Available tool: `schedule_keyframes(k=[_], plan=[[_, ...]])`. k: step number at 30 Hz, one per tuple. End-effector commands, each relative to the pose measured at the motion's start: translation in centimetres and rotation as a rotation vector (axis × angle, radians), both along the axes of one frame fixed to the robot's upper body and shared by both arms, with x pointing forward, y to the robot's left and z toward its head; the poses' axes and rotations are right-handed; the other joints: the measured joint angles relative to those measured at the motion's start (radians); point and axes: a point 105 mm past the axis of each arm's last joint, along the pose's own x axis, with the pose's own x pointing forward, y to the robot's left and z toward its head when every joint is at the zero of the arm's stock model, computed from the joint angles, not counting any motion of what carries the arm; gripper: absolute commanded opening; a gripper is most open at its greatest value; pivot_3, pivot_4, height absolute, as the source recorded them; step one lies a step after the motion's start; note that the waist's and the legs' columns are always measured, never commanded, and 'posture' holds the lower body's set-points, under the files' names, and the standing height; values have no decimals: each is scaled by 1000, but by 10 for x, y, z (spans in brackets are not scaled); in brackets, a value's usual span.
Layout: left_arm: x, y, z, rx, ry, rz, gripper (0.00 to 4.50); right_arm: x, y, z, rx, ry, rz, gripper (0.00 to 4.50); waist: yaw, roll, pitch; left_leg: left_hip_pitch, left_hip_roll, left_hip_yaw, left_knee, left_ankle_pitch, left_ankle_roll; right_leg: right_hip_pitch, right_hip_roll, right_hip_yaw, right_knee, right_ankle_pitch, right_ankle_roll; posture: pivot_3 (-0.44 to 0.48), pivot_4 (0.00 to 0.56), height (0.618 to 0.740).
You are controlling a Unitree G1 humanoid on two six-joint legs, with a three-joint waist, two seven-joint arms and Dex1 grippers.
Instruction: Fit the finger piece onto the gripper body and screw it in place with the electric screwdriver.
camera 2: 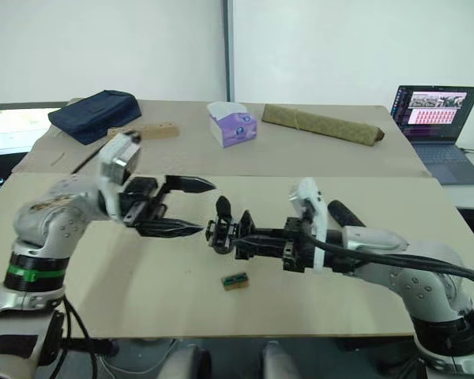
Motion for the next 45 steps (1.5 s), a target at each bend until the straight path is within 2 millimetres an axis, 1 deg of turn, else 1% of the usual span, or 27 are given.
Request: schedule_keyframes(k=[1,2,4,5,6,8,9,11,13,14,17,20,25,26,32,39,44,45], plan=[[3,24,-18,99,-64,71,4500,3,-8,1,-71,-194,9,405,0,0,0,0,0,0,0,0,0,0,0,0,0,0,0,0,150,740],[5,30,-25,108,-48,98,4500,7,-8,3,-68,-304,8,405,0,0,0,0,0,1,0,0,0,0,0,0,0,0,0,0,150,740],[8,38,-38,113,-24,143,4500,11,-7,6,-38,-432,22,405,1,0,0,0,0,1,0,0,0,0,0,0,0,0,0,0,150,740],[10,41,-46,121,3,161,4500,14,-7,7,-17,-458,17,405,1,0,0,0,1,2,0,0,0,0,0,0,0,-1,2,0,150,740],[15,45,-61,156,12,187,4500,17,-6,4,-14,-472,34,405,2,0,0,0,1,2,0,0,0,-1,0,0,0,-1,2,0,150,740],[20,49,-80,202,17,212,4500,21,-4,-2,-29,-494,57,405,4,0,0,1,0,2,0,0,0,0,0,0,1,-1,2,0,150,740],[25,49,-87,205,9,233,4500,23,-4,-6,-41,-503,69,405,5,0,0,0,0,2,0,0,0,-1,0,0,1,0,0,0,150,740],[29,45,-98,202,61,243,4500,26,-4,-10,-39,-508,93,405,8,0,0,0,0,2,1,0,0,0,0,0,0,0,0,0,150,740],[32,37,-116,240,78,222,4500,32,-3,-12,-19,-495,102,405,8,-1,0,-1,0,2,2,0,0,-1,0,0,1,1,0,0,150,740],[36,32,-120,248,64,226,4500,34,-3,-13,-14,-494,104,405,9,-1,0,-1,0,3,2,0,0,-1,0,0,1,1,0,0,150,740],[47,15,-124,235,53,232,4500,37,-2,-15,-11,-496,113,405,13,-1,0,-1,0,2,3,0,0,-1,0,0,2,1,0,0,150,740],[55,3,-128,240,41,239,4500,37,0,-15,-6,-494,120,405,15,-1,0,-2,0,2,4,0,0,-1,0,-1,2,1,0,0,150,740],[57,-11,-138,258,48,200,4500,36,2,-18,-6,-495,129,405,10,-1,0,-2,0,2,4,0,0,-1,0,-1,2,1,0,0,150,740],[56,-17,-140,250,44,181,4500,35,2,-20,-8,-489,127,405,10,-1,0,-2,0,2,4,0,0,-1,0,0,2,1,0,0,150,740],[60,-37,-140,217,5,140,4500,31,2,-27,-23,-472,128,405,17,-1,0,-2,-1,1,7,0,1,0,0,-1,3,1,0,0,150,740],[60,-47,-141,212,-12,111,4500,29,3,-30,-30,-469,120,405,17,-1,0,-3,-1,1,8,-1,1,0,0,-1,3,1,1,0,150,740],[61,-47,-141,211,-17,113,4500,29,4,-29,-27,-476,120,405,17,-1,0,-3,-1,1,8,-1,1,0,0,-1,3,1,1,0,150,740],[61,-47,-141,211,-17,113,4257,29,5,-28,-26,-478,120,405,17,-1,0,-3,-1,1,8,-1,1,0,0,-1,3,1,1,0,150,740]])
